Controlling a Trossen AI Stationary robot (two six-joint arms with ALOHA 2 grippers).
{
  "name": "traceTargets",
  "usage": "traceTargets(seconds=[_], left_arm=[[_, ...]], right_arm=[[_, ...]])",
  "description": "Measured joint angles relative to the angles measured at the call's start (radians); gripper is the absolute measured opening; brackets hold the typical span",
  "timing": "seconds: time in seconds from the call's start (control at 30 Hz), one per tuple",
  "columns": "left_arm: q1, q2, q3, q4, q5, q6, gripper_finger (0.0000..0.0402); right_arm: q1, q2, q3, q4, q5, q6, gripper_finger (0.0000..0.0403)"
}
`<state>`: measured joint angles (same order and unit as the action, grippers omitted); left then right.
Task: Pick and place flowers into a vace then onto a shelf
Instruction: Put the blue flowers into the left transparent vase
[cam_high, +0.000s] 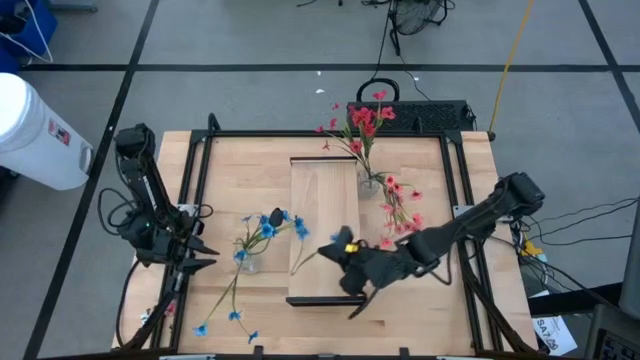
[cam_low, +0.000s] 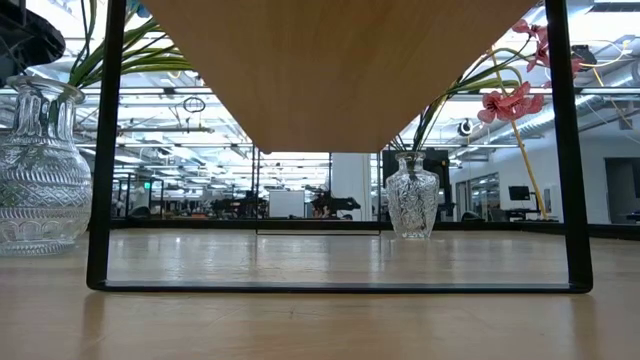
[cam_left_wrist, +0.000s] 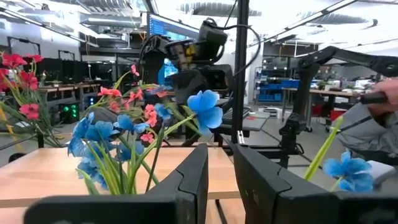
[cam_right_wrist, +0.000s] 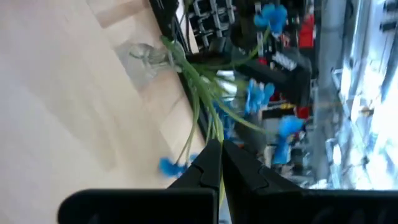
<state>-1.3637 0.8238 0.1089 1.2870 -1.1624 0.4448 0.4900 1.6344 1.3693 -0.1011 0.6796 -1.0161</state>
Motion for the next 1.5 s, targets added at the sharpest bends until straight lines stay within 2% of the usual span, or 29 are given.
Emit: traceTargets(seconds=[0.2, 0.37, 0.8, 1.13, 1.5], left_arm=[[0.004, 0.0, 0.0, -0.001, -0.047, 0.006, 0.0081], [0.004, 0.0, 0.0, -0.001, -0.044, 0.006, 0.0081], [0.004, 0.0, 0.0, -0.008, -0.052, 0.002, 0.0081], [0.004, 0.001, 0.0, -0.041, -0.051, -0.009, 0.0081], [0.004, 0.0, 0.0, -0.058, -0.05, -0.028, 0.0081]], right_arm=[[-0.018, 0.119, 0.121, 0.029, -0.003, -0.172, 0.0], [-0.05, 0.196, 0.197, 0.029, -0.003, -0.266, 0.0], [-0.105, 0.286, 0.216, 0.205, -0.079, -0.476, 0.0], [-0.147, 0.406, 0.323, 0.221, -0.049, -0.531, 0.0], [-0.157, 0.427, 0.357, 0.231, -0.106, -0.585, 0.0]])
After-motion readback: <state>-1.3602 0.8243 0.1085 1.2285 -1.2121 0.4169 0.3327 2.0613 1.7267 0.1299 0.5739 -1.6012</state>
